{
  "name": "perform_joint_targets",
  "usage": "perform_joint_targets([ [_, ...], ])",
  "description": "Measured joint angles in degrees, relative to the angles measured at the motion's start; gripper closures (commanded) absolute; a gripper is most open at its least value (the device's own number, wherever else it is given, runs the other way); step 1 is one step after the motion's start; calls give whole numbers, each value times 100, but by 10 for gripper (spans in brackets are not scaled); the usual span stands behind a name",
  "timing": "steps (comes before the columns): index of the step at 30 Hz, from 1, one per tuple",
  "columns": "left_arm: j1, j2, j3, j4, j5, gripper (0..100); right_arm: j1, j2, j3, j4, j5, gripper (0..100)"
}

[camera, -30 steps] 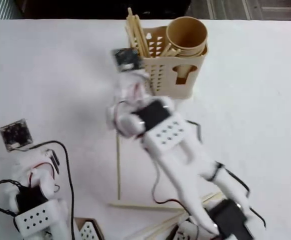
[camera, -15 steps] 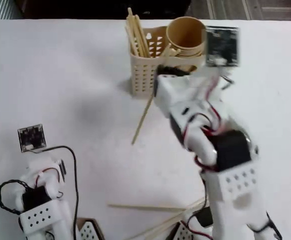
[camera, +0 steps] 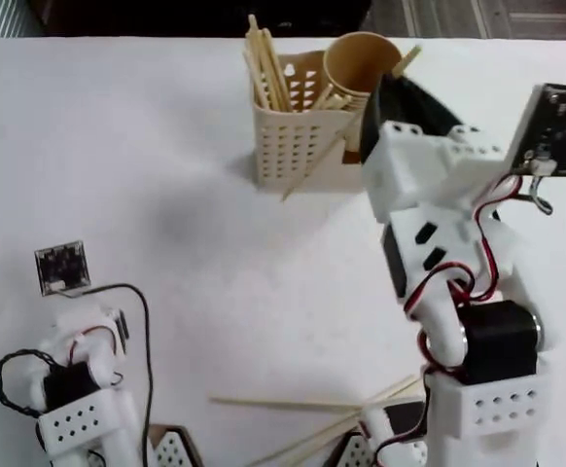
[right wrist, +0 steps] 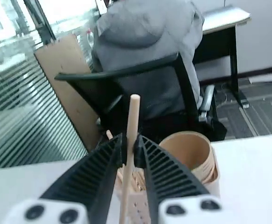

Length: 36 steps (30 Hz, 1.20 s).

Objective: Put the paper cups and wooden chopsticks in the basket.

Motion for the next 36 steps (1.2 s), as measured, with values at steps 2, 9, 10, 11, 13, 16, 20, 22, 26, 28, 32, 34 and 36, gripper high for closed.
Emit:
perform_joint_targets([
  [2, 0, 0, 0, 0, 0, 861, 70, 35, 0, -273, 0, 981],
  [9, -9, -35, 18, -9, 0, 861, 88, 88, 0, -1046, 0, 981],
  [10, -9, 0, 18, -9, 0, 861, 88, 88, 0, -1064, 0, 981],
  [11, -9, 0, 18, -9, 0, 861, 88, 88, 0, -1064, 0, 981],
  [13, -9, 0, 18, -9, 0, 861, 88, 88, 18, -1073, 0, 981],
  [16, -9, 0, 18, -9, 0, 861, 88, 88, 149, -1073, -79, 981],
  [20, -9, 0, 18, -9, 0, 861, 176, 88, 290, -1081, -114, 981],
  [22, -9, 0, 18, -9, 0, 861, 211, 88, 369, -1108, -123, 981],
  [26, -9, 0, 18, -9, 0, 861, 193, 88, 396, -1108, -123, 981],
  [28, -9, 0, 18, -9, 0, 861, 193, 88, 396, -1125, -123, 981],
  [32, -9, 0, 18, -9, 0, 861, 193, 88, 396, -1495, -123, 981],
  [34, 0, 0, 18, -9, 0, 861, 193, 176, 396, -1758, -123, 981],
  [36, 0, 0, 18, -9, 0, 861, 193, 334, 396, -2040, -123, 981],
])
